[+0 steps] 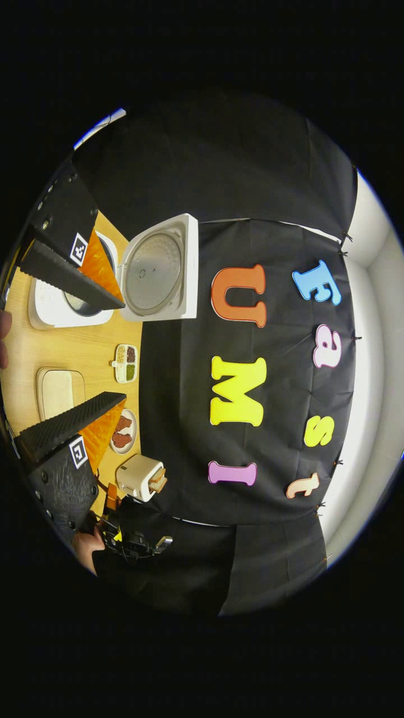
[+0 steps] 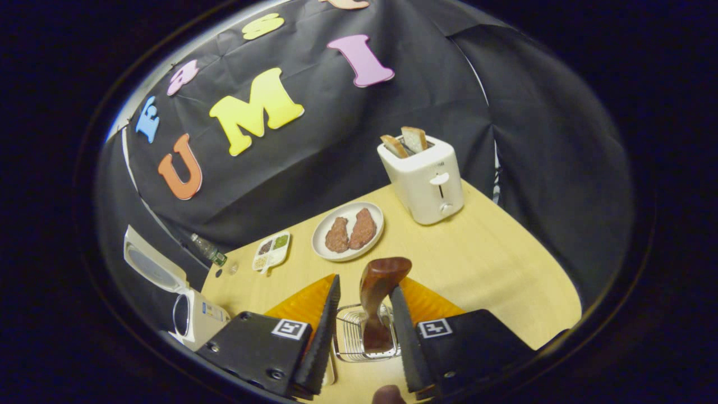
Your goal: Close the left gripper, press the button to open the rice cooker; take a wooden spoon from the chopstick holder with the right hand, scoop a spoonful of rice and pour it into the rice cooker, then put the wooden spoon back into the chopstick holder.
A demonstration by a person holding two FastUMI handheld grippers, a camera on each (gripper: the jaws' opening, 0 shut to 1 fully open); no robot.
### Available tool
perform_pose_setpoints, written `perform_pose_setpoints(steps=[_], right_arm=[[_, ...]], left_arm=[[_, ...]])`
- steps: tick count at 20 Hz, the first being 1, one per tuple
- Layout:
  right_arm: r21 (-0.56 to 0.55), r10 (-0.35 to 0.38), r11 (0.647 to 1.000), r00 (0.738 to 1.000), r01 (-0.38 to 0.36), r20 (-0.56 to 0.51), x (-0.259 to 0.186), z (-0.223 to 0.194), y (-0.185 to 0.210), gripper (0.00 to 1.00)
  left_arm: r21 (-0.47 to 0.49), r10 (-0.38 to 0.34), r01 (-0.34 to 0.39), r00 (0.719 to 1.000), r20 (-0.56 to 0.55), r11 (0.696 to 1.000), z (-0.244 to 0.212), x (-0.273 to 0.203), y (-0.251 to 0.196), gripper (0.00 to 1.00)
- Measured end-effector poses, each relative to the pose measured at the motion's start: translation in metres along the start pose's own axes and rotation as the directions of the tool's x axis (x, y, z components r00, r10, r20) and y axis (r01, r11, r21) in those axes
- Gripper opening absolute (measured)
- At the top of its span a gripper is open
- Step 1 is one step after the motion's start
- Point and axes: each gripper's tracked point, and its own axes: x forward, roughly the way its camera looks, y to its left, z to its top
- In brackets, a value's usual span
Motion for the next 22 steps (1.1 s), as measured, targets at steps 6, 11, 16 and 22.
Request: perform_pose_setpoints(steps=[6,11,16,22], right_arm=[[-0.203,-0.022,0.976,0.97,0.073,0.243,-0.075,0.079,0.026,0.81],[-0.3,0.032,0.95,0.926,0.089,0.376,-0.144,0.112,0.077,1.0],[-0.325,0.077,0.944,0.914,0.062,0.399,-0.191,0.112,0.107,1.0],[-0.285,-0.072,0.938,0.917,0.196,0.392,-0.226,0.075,0.059,1.0]], left_arm=[[-0.027,-0.043,0.046,0.993,0.113,0.999,0.056,0.003,0.024,0.94],[0.004,0.01,-0.011,0.984,0.176,1.0,0.105,0.022,0.074,0.94],[-0.065,0.053,-0.045,0.99,0.134,0.997,0.128,0.079,0.137,0.94],[-0.113,0.035,-0.045,0.995,-0.089,0.993,0.076,0.18,0.18,0.94]])
